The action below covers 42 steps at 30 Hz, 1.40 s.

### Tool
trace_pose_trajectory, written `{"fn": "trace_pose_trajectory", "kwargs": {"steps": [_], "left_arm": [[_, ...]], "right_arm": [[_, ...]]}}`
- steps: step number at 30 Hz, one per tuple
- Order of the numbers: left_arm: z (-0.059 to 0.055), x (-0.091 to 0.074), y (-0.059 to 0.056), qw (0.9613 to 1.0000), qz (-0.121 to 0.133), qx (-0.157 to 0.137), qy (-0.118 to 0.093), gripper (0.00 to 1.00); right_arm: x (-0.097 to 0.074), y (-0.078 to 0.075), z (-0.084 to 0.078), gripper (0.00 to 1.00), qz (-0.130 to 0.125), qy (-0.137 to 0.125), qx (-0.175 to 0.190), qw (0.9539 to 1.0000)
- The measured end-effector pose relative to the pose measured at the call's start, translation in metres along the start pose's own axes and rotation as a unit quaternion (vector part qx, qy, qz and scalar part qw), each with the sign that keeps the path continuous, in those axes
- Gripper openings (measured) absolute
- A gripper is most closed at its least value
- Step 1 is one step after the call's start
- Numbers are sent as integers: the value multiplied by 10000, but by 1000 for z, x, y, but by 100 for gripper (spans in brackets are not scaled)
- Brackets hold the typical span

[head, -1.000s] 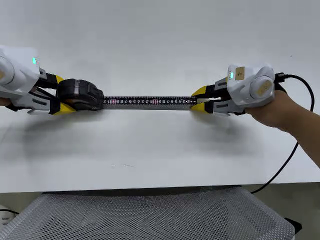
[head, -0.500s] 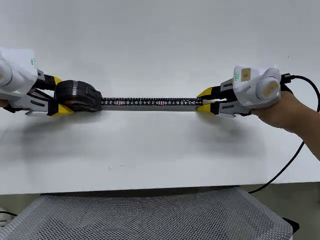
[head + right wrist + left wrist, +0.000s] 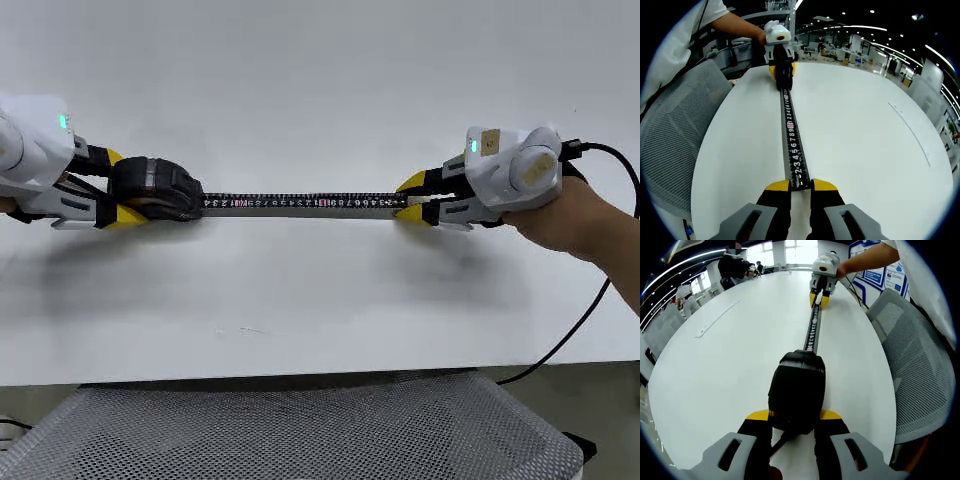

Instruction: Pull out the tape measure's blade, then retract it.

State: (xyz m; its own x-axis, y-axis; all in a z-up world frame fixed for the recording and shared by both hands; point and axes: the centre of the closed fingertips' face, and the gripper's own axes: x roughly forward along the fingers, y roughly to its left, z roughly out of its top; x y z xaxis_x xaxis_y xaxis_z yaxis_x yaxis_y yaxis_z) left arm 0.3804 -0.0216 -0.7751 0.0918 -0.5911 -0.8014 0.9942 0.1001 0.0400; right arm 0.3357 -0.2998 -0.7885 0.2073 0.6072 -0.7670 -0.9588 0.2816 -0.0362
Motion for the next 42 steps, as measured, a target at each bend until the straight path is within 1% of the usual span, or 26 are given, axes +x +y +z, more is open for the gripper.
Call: {"fn": "trace_pose_trajectory", "kwargs": {"steps": [8, 10, 17, 22, 24, 26, 28, 30, 31, 35, 38, 40, 41, 42], "left_arm": [[1, 0, 0, 10000, 76, 9, 18, 28], [0, 0, 0, 9999, 98, -55, 10, 28], [0, -1, -1, 9999, 123, -71, 56, 28], [1, 0, 0, 9999, 134, -60, 57, 28], [1, 0, 1, 9999, 141, -65, 62, 28], [1, 0, 1, 9998, 152, -85, 72, 29], [0, 1, 1, 9998, 126, -101, 94, 31], [1, 1, 1, 9998, 143, -61, 87, 31], [1, 1, 0, 9998, 116, -105, 89, 32], [1, 2, 0, 9998, 94, -119, 98, 33], [1, 1, 0, 9998, 88, -159, 68, 35], [-1, 0, -1, 9997, 70, -221, 108, 38], [-1, 0, -2, 9996, 51, -268, 107, 40], [-1, -1, -2, 9990, 58, -441, 68, 42]], "right_arm": [[0, 1, 0, 11, 5, 64, -3, 10000], [0, 1, 0, 11, -9, 65, 2, 10000], [0, 1, 0, 11, 15, 144, -43, 9999], [0, 2, -1, 12, 50, 158, 9, 9999], [0, 2, -2, 12, 62, 145, 90, 9998], [-1, 1, 1, 14, 54, 76, 214, 9997], [-2, 0, 1, 17, 34, 84, 231, 9997], [-2, 1, 1, 17, 49, 79, 228, 9997], [-2, 1, 1, 17, 52, 83, 235, 9997], [-1, 1, 0, 17, 50, 95, 223, 9997], [-2, 2, 1, 17, 45, 89, 235, 9997], [-3, 2, 2, 18, 24, 69, 253, 9997], [-3, 1, 2, 18, 4, 68, 273, 9996], [-5, 1, 5, 18, -28, 34, 307, 9995]]}}
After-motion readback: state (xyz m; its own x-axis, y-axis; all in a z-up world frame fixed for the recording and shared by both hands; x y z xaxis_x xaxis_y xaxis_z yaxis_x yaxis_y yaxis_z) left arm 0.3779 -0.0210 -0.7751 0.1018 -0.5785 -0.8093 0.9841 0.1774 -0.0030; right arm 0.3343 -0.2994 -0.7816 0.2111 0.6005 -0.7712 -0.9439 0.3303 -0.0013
